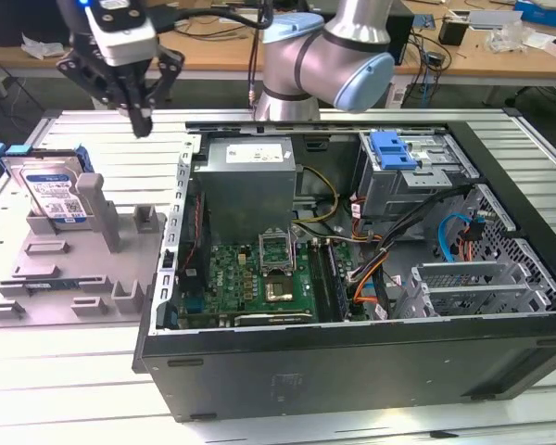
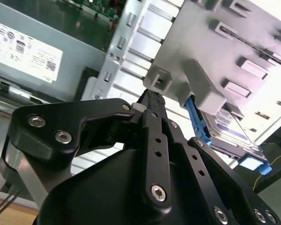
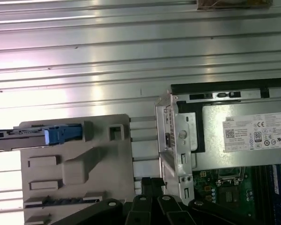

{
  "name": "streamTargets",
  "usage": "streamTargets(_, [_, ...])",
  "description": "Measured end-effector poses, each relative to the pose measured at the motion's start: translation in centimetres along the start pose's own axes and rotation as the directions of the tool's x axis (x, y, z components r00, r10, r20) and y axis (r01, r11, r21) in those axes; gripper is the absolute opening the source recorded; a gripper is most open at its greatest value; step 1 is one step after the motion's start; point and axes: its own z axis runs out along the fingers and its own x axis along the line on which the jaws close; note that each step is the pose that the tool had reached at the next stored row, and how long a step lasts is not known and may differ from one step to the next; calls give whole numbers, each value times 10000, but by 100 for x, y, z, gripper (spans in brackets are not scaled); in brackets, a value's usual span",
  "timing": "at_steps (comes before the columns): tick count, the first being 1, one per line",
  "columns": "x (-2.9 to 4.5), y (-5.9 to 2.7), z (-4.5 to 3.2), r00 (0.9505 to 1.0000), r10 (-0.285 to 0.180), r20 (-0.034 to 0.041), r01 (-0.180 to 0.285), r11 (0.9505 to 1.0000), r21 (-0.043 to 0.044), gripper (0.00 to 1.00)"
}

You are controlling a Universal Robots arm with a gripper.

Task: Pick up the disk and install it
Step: 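Reach for the disk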

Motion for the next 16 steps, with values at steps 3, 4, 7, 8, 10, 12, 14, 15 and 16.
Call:
streamTargets(3, [109, 22, 1, 10000, -1, 0, 1, 10000, 0, 11])
streamTargets(4, [143, 30, 1, 10000, 1, 0, -1, 10000, 0, 11])
streamTargets(7, [286, 66, 2, 10000, 1, 0, -1, 10000, 0, 11])
streamTargets(8, [322, 73, 3, 10000, 0, 0, 0, 10000, 1, 11])
streamTargets(10, [427, 92, 5, 10000, 0, 1, 0, 10000, 0, 11])
streamTargets(12, [526, 108, 6, 10000, -1, 0, 1, 10000, 0, 11])
streamTargets(14, [609, 121, 6, 10000, 1, 0, -1, 10000, 0, 11])
streamTargets(15, [655, 130, 7, 10000, 2, 0, -2, 10000, 1, 11])
streamTargets(16, [691, 136, 7, 10000, 0, 0, 0, 10000, 0, 11])
